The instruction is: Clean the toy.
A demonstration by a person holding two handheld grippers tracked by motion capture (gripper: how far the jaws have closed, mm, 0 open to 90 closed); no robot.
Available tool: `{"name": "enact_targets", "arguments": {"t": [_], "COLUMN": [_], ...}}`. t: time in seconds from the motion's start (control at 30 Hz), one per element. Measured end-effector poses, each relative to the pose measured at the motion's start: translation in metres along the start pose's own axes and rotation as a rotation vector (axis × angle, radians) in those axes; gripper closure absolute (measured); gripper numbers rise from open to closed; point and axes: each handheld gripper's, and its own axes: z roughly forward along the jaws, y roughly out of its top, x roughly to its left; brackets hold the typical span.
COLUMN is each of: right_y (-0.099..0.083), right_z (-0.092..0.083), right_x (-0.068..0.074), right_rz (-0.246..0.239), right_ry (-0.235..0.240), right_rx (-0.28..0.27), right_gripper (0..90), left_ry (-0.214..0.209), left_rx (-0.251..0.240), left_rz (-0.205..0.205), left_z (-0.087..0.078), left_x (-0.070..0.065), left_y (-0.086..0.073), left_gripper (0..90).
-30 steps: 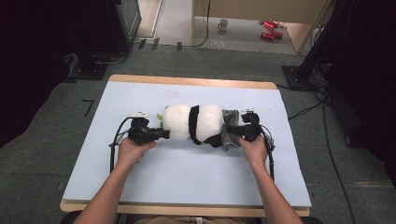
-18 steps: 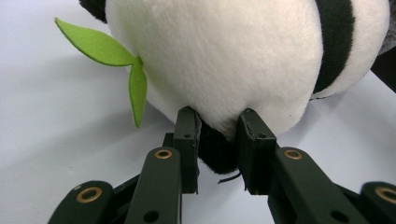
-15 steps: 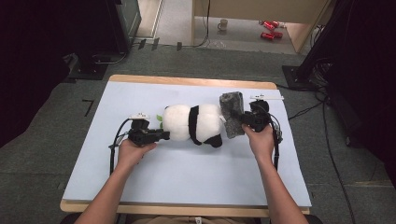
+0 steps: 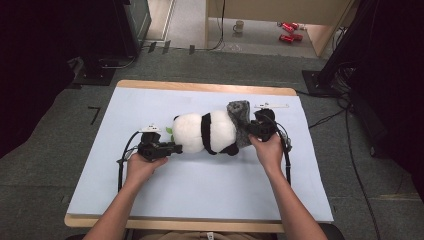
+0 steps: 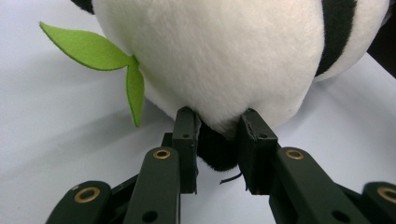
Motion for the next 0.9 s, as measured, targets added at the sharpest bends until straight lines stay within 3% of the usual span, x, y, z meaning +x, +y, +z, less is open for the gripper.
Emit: {"name": "enact_targets", "arguments": {"t": [0.1,0.23,0.37,0.5,0.7,0.9], "right_y": [-0.006,-0.016,-0.026,-0.031,-0.019,-0.009], "right_z": [0.003,0.01,0.017,0.02,-0.011,-0.039], "right_x": [-0.005,-0.011,-0.019,-0.022,-0.024,-0.002], "right_rz": [0.032,0.055,0.11,0.11,0.112,0.045], "right_ry": [0.011,-0.003,0.024,0.014,0.01,0.029], "right_rx": [0.007,0.069,0.119,0.155,0.037,-0.041], "right_gripper": [79.8,79.9,80.0,80.1,80.0,80.0], "left_ry": [-0.002,-0.002,-0.004,-0.007,-0.041,-0.018], "left_rx": [-0.002,0.003,0.01,0.003,-0.043,-0.032], "left_rz": [-0.001,-0.004,-0.015,-0.012,-0.051,-0.037], "left_z": [0.0,0.0,0.0,0.0,0.002,0.002], "left_x": [0.0,0.001,0.002,0.003,0.006,0.003], "left_y": [0.0,0.0,0.002,0.004,0.008,0.012], "left_gripper": [71.3,71.3,71.3,71.4,72.8,73.3]}}
